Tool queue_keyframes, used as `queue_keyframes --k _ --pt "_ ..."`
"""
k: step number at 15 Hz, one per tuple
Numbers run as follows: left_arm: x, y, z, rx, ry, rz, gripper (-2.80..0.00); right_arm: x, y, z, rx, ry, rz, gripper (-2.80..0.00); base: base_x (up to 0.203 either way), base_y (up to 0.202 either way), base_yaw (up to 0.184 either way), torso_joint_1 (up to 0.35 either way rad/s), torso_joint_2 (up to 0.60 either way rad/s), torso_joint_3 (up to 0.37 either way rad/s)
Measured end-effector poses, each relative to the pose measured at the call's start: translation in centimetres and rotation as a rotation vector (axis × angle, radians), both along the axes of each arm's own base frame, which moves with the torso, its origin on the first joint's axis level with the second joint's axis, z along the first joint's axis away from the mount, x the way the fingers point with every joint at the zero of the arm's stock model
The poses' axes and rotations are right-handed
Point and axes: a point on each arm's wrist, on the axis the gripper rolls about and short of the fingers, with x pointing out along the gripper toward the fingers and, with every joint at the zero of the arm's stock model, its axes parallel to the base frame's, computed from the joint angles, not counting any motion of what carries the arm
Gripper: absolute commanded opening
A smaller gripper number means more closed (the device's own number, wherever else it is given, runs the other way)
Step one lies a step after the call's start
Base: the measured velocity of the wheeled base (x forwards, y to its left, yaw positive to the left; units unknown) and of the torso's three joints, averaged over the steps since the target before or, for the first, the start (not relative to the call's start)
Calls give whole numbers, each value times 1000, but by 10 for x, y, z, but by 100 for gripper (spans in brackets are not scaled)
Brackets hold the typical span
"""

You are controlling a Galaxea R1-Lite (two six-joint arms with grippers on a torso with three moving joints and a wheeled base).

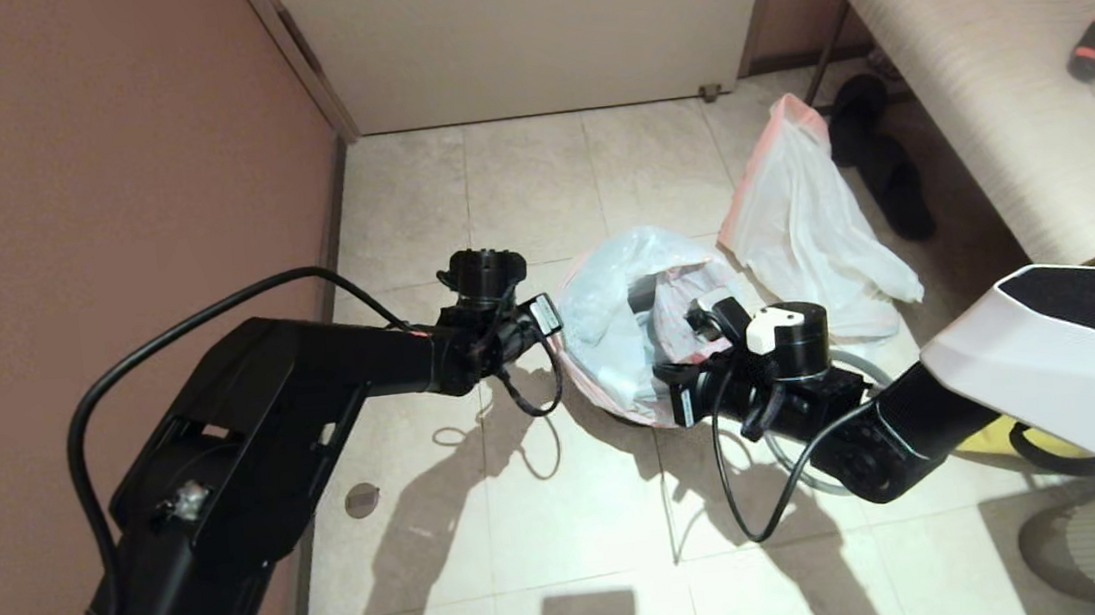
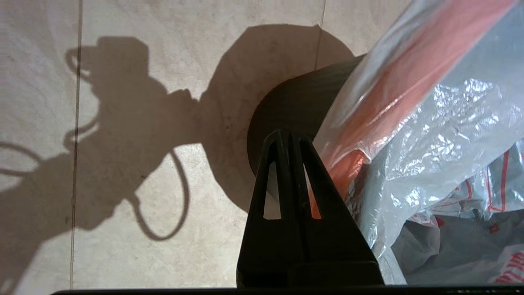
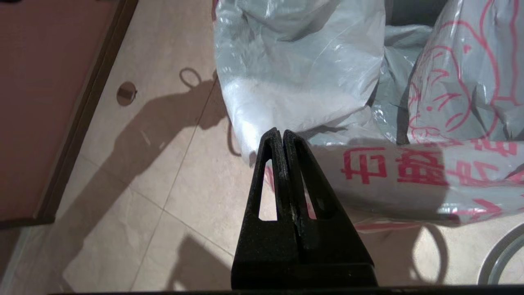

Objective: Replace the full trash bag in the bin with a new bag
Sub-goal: Put the new garbage bag on the trash can

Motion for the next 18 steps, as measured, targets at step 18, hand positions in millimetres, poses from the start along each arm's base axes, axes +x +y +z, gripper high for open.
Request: queue_keyframes --k 18 --pt "-6 0 24 -77 -28 9 -280 71 -43 -3 -176 152 -432 -280 0 0 0 0 0 0"
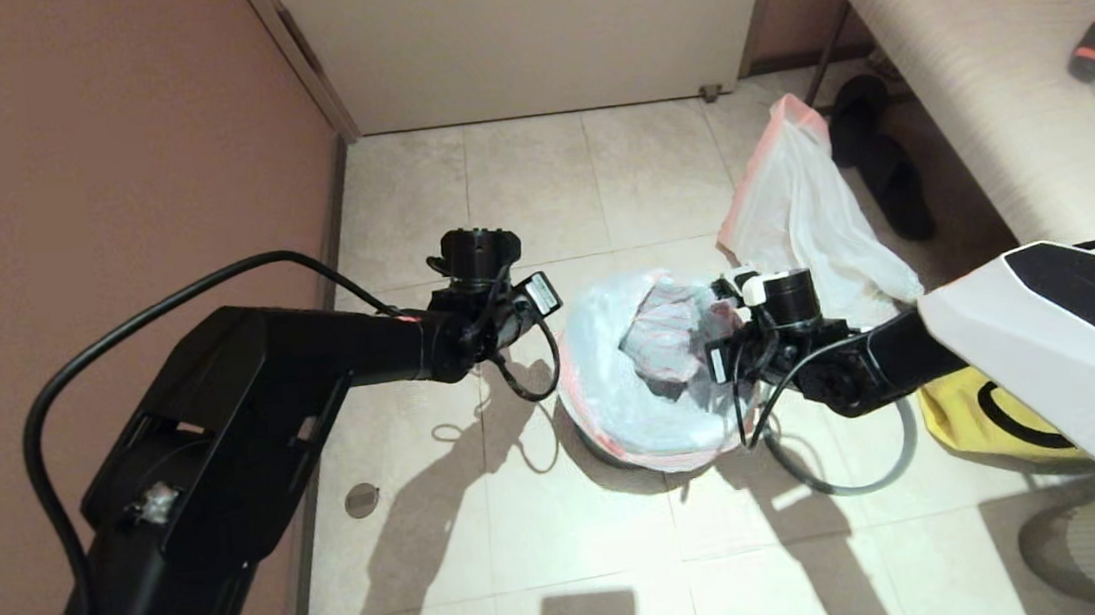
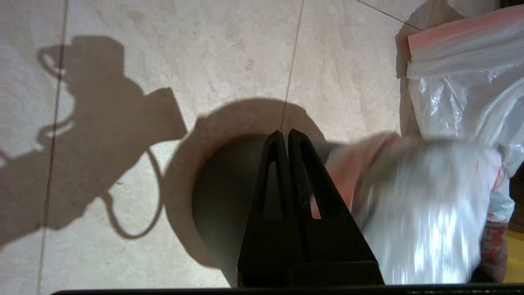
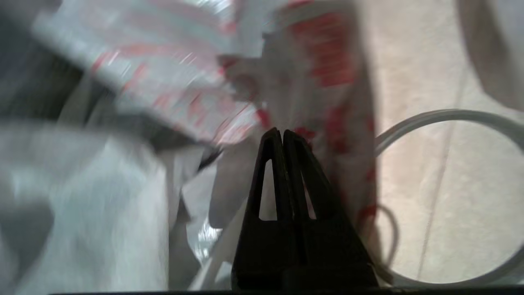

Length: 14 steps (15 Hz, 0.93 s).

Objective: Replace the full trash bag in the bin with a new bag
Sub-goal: Put the new garbage bag on the trash can

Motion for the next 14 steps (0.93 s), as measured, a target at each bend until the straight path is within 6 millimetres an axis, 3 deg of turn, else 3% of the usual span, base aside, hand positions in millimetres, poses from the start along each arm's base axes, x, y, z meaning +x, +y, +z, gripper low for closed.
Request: queue_keyframes --k 2,5,8,10,12,14 --pt "-3 -2 1 1 7 -7 -280 4 -2 15 75 -71 -50 -280 0 0 0 0 0 0" --pt "-14 -7 5 19 60 -36 -280 -7 9 29 132 -113 -32 -280 0 0 0 0 0 0" --pt "-41 -12 12 19 191 -78 -280 -13 13 35 137 -120 -21 -280 0 0 0 0 0 0" --pt "-65 -10 5 20 308 -135 -280 -16 12 42 141 -126 -17 -280 0 0 0 0 0 0" --pt "-93 -10 -2 27 405 -209 -280 -19 7 42 108 -87 -9 -280 0 0 0 0 0 0" --pt "-108 -11 4 16 426 -258 -280 -23 5 40 47 -18 5 -280 0 0 0 0 0 0"
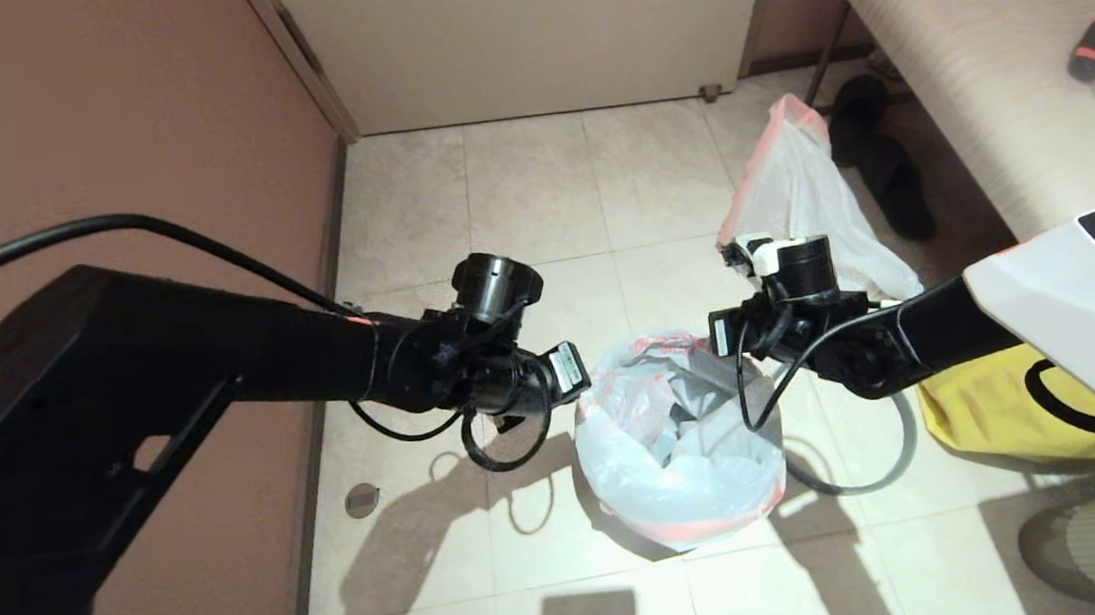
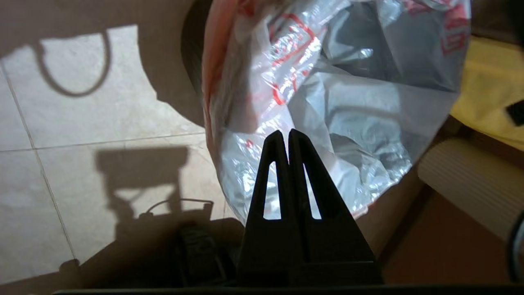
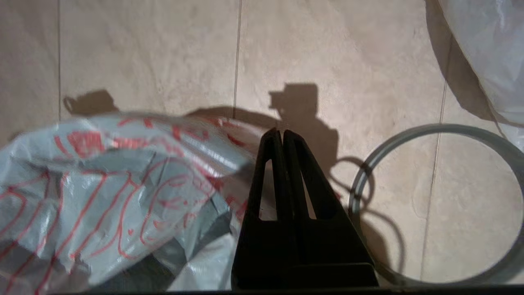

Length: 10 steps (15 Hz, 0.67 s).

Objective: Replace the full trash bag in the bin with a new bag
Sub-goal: Put the new garbage bag on the trash can

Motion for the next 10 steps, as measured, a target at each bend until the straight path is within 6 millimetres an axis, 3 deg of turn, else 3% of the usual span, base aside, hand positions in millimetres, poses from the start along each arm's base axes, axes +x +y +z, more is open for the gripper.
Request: queue_keyframes --k 3,7,10 --pt "-1 -10 15 -23 -26 -44 -280 -15 -8 7 -125 142 20 -280 0 0 0 0 0 0" --pt "11 -28 12 3 -20 -99 -280 -50 -6 19 -259 349 86 -280 0 0 0 0 0 0" --pt "30 -11 7 -24 -15 -72 -280 -60 -6 10 -294 456 103 -280 0 0 0 0 0 0"
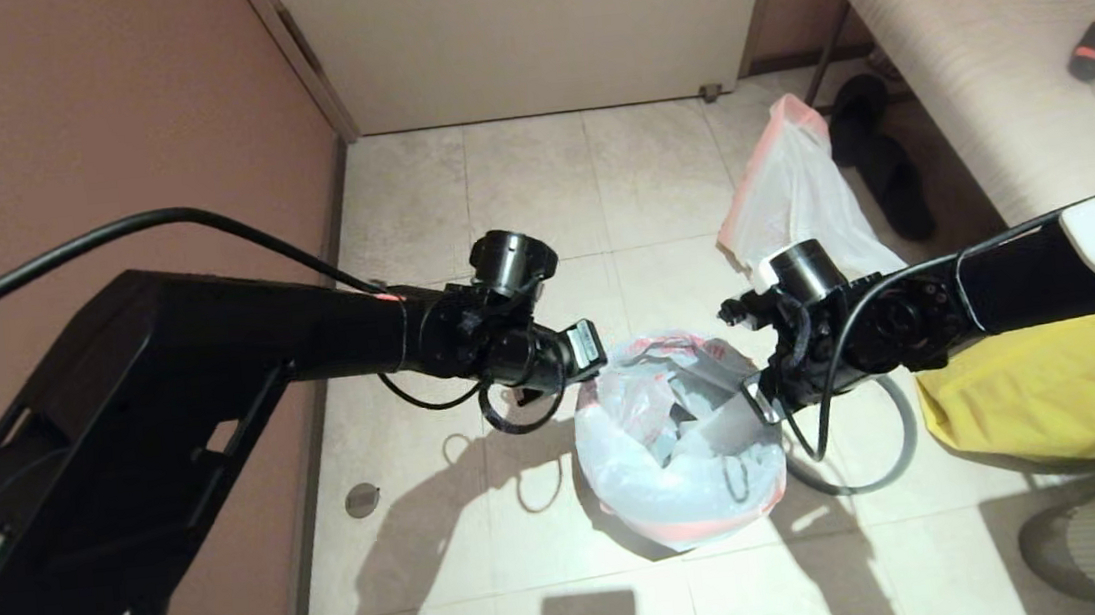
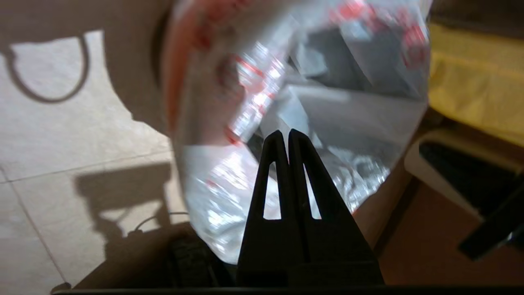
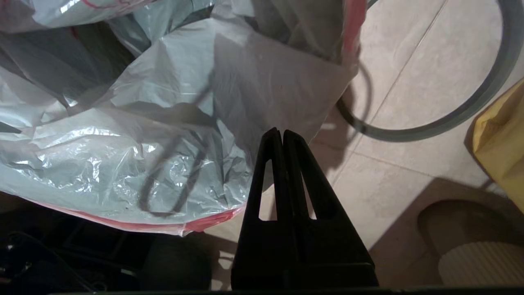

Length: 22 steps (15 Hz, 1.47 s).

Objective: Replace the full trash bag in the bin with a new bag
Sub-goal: Put the new garbage bag on the trash can

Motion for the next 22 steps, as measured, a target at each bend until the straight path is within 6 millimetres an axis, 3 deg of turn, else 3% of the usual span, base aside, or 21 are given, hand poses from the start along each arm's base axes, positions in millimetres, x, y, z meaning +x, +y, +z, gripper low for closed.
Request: queue_keyframes --k 2,4,7,12,16,22 --pt "6 12 8 -61 -13 -13 -280 -11 0 -21 43 69 -40 -280 0 0 0 0 0 0" --pt "7 21 16 -97 -45 -1 -280 -36 1 -55 108 120 -79 -280 0 0 0 0 0 0" --pt "0 24 27 -112 -72 -5 -280 -67 4 -91 217 26 -115 -280 0 0 0 0 0 0" --pt "-4 26 36 -121 -90 -7 -280 -70 13 -78 384 -191 -131 -280 0 0 0 0 0 0" --pt "-5 25 36 -121 -91 -10 -280 -87 16 -73 377 -170 -101 -280 0 0 0 0 0 0" --pt "-5 22 32 -116 -84 -13 -280 -102 27 -90 346 -104 -63 -280 0 0 0 0 0 0"
